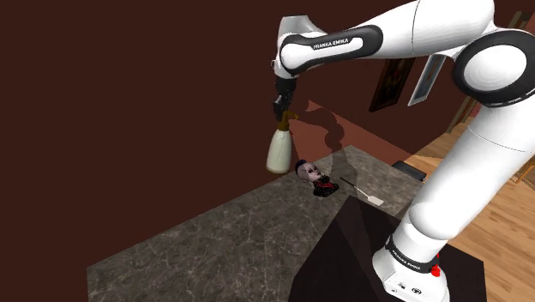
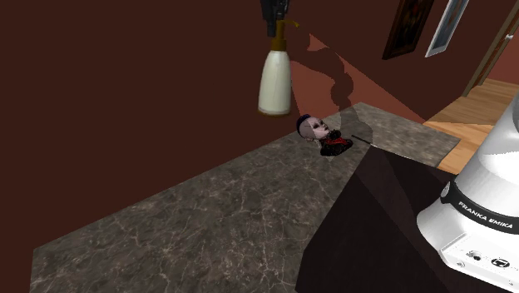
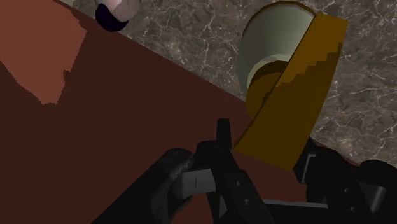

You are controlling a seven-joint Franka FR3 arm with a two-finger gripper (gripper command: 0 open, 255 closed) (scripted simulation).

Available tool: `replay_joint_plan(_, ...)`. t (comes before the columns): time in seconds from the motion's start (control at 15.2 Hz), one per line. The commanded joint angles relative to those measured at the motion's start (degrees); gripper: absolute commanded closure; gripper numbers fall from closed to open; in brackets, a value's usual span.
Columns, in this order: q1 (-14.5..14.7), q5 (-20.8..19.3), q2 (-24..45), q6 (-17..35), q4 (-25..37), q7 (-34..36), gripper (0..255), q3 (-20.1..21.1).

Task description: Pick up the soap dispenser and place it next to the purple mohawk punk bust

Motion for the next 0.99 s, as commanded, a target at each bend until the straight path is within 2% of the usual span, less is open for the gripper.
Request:
replay_joint_plan(0.0,-1.2,0.3,-1.3,0.3,-1.3,-2.8,255,-1.4)
replay_joint_plan(0.73,-8.0,1.4,-0.3,1.2,-0.3,-18.2,255,-9.7)
replay_joint_plan(0.92,-8.2,1.4,0.0,2.8,-1.6,-18.5,255,-9.9)
